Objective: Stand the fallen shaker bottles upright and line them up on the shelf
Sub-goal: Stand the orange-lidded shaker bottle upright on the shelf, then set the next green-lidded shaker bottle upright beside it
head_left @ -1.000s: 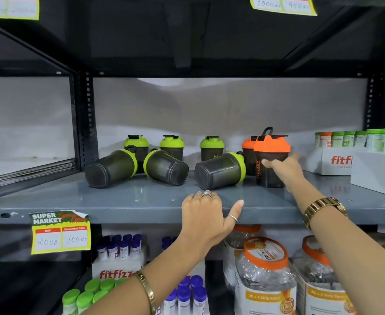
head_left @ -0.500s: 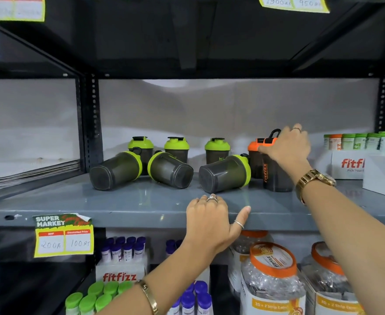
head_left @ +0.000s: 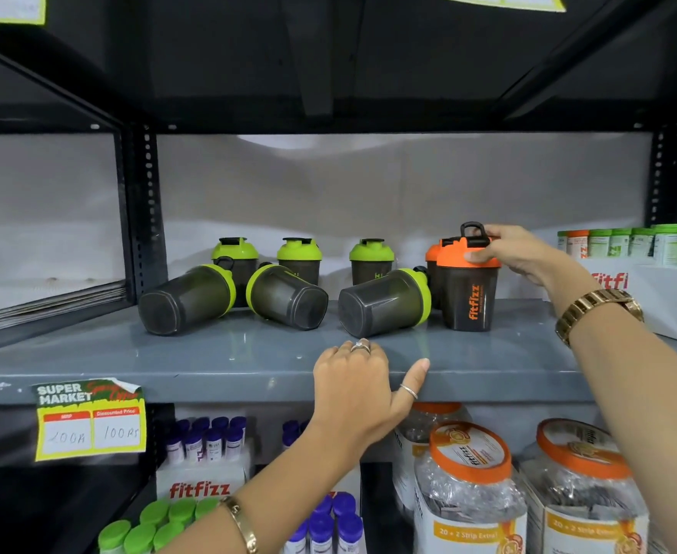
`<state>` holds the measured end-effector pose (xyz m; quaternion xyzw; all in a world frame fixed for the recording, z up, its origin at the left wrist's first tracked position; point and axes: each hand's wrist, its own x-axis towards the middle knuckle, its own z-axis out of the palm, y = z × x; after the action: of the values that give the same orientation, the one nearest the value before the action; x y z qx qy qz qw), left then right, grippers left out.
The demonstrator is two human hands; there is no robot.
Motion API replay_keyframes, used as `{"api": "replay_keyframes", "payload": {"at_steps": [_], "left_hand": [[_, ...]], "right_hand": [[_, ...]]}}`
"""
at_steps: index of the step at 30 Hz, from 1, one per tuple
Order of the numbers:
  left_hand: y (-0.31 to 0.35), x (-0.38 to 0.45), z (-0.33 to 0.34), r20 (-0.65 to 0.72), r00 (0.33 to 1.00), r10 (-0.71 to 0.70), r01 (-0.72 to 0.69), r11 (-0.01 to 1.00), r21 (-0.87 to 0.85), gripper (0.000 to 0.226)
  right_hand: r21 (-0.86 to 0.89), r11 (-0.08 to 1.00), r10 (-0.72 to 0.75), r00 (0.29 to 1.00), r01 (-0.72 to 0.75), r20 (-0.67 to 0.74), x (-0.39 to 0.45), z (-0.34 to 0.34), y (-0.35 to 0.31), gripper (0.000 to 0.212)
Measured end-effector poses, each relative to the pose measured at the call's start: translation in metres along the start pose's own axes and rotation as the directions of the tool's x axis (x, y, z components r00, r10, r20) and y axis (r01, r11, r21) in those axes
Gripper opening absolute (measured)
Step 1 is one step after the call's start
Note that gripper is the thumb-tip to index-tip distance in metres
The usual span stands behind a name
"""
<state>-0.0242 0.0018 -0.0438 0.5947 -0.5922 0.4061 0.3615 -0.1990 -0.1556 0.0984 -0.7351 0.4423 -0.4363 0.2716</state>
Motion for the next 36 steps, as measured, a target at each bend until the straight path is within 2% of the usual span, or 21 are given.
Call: {"api": "replay_keyframes", "payload": {"at_steps": [3, 5, 6, 7, 9, 11, 12, 14, 18, 20, 22, 25, 27, 30, 33, 36], "left_hand": [[-0.001, 0.000, -0.001, 0.000, 1.000, 0.004, -0.004, 1.000, -0.009, 0.058], [-0.001, 0.000, -0.001, 0.004, 1.000, 0.006, -0.006, 1.000, -0.021, 0.057], [-0.001, 0.000, -0.001, 0.007, 1.000, 0.006, -0.006, 1.000, -0.024, 0.056], [-0.001, -0.001, -0.001, 0.009, 1.000, 0.003, -0.003, 1.000, -0.024, 0.056], [-0.001, -0.002, -0.003, 0.013, 1.000, -0.006, 0.007, 1.000, -0.015, 0.055], [-0.002, -0.004, -0.005, 0.020, 1.000, -0.018, 0.018, 1.000, -0.005, 0.055], [-0.003, -0.005, -0.006, 0.027, 0.999, -0.026, 0.026, 1.000, 0.001, 0.055], [-0.006, -0.008, -0.008, 0.040, 0.999, -0.037, 0.036, 0.999, 0.014, 0.055], [-0.017, -0.013, -0.013, 0.070, 0.996, -0.047, 0.043, 0.998, 0.047, 0.054], [-0.024, -0.015, -0.017, 0.095, 0.994, -0.055, 0.049, 0.997, 0.065, 0.055], [-0.031, -0.016, -0.021, 0.118, 0.991, -0.066, 0.057, 0.995, 0.076, 0.056], [-0.039, -0.018, -0.028, 0.129, 0.989, -0.071, 0.065, 0.997, 0.047, 0.056], [-0.043, -0.019, -0.031, 0.128, 0.990, -0.062, 0.059, 0.998, 0.024, 0.056], [-0.044, -0.020, -0.034, 0.146, 0.988, -0.043, 0.042, 0.999, 0.007, 0.058], [-0.043, -0.019, -0.035, 0.158, 0.986, -0.049, 0.050, 0.999, -0.006, 0.058], [-0.044, -0.019, -0.035, 0.160, 0.986, -0.049, 0.052, 0.999, -0.012, 0.058]], "right_hand": [[0.054, 0.997, 0.050, 0.999, -0.049, -0.008, 0.001, 0.004, -0.001, 0.049], [0.087, 0.996, 0.036, 0.990, -0.024, -0.137, 0.001, 0.011, -0.002, 0.063], [0.098, 0.995, 0.013, 0.968, 0.012, -0.250, -0.003, 0.016, -0.004, 0.067], [0.084, 0.994, -0.027, 0.927, 0.063, -0.375, -0.009, 0.020, -0.005, 0.067], [-0.058, 0.983, -0.178, 0.805, 0.176, -0.566, -0.025, 0.033, -0.009, 0.052], [-0.232, 0.947, -0.318, 0.737, 0.221, -0.596, -0.039, 0.045, -0.015, 0.032], [-0.293, 0.933, -0.348, 0.743, 0.211, -0.572, -0.043, 0.052, -0.018, 0.028], [-0.351, 0.928, -0.296, 0.814, 0.123, -0.499, -0.050, 0.064, -0.026, 0.034], [-0.306, 0.951, -0.057, 0.946, -0.046, -0.320, -0.055, 0.086, -0.033, 0.054], [-0.244, 0.961, 0.087, 0.978, -0.132, -0.187, -0.057, 0.094, -0.035, 0.065], [-0.061, 0.959, 0.272, 0.961, -0.275, -0.055, -0.059, 0.099, -0.039, 0.081], [0.127, 0.921, 0.364, 0.930, -0.367, 0.045, -0.056, 0.109, -0.040, 0.097], [0.165, 0.903, 0.386, 0.917, -0.397, 0.098, -0.051, 0.114, -0.040, 0.091], [0.245, 0.871, 0.382, 0.901, -0.425, 0.206, -0.048, 0.116, -0.042, 0.065], [0.321, 0.828, 0.383, 0.882, -0.459, 0.273, -0.046, 0.114, -0.041, 0.049], [0.381, 0.832, 0.333, 0.913, -0.402, 0.236, -0.043, 0.115, -0.042, 0.055]]}}
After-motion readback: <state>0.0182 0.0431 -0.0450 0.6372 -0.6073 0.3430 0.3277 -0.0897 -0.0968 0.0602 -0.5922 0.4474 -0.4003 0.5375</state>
